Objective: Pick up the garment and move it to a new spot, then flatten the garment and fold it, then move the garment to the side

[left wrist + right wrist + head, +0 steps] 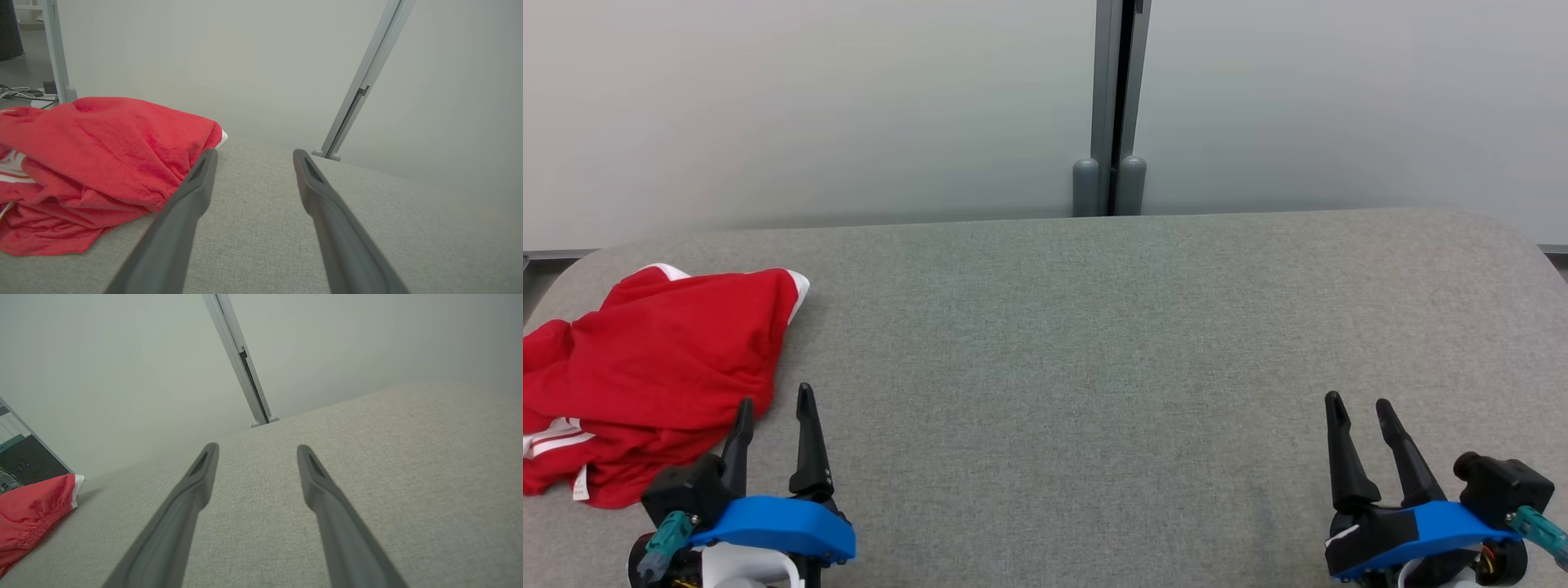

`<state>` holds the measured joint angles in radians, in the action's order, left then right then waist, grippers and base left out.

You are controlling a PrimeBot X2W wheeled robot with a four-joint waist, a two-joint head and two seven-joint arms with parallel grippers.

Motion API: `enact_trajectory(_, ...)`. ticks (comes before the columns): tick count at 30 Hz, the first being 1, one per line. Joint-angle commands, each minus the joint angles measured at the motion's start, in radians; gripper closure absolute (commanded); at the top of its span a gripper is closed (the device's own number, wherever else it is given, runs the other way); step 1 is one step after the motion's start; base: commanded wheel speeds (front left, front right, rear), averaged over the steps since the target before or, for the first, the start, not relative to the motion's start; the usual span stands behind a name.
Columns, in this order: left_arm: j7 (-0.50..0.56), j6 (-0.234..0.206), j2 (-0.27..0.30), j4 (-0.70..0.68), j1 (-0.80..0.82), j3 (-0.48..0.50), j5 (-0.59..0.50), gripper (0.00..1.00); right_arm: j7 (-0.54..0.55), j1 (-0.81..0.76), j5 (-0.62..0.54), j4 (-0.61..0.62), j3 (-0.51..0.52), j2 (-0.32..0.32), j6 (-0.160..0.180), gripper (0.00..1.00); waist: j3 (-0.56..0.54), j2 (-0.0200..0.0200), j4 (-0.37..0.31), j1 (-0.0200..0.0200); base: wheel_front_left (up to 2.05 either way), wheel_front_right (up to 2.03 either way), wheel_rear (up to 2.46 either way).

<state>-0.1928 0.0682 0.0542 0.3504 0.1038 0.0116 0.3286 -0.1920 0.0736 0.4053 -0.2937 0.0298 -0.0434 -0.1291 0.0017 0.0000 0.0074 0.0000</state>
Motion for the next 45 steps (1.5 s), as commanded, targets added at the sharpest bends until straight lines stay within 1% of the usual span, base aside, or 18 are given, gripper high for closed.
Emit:
enact_trajectory(1,-0.010,-0.001,0.004,0.005,0.018,-0.007,-0.032,0.00,-0.011,0.012,-0.031,0.002,-0.003,-0.009,-0.002,0.00,0.000,0.0000,0.001,0.0000,0.00,0.00,0.00)
enact_trajectory(22,-0.053,-0.006,0.008,0.064,0.030,0.007,-0.191,0.00,-0.053,0.021,-0.196,-0.048,-0.017,-0.010,-0.002,0.00,-0.007,0.0000,0.008,0.0000,0.00,0.00,0.00)
enact_trajectory(35,-0.074,-0.015,0.002,0.087,0.032,0.021,-0.251,0.00,-0.075,0.029,-0.279,-0.082,-0.029,-0.010,-0.002,0.00,-0.012,0.0000,0.012,0.0000,0.00,0.00,0.00)
enact_trajectory(45,-0.074,-0.017,-0.001,0.113,0.030,0.028,-0.235,0.00,-0.074,0.038,-0.264,-0.114,-0.025,-0.010,-0.002,0.00,-0.014,0.0000,0.012,0.0000,0.00,0.00,0.00)
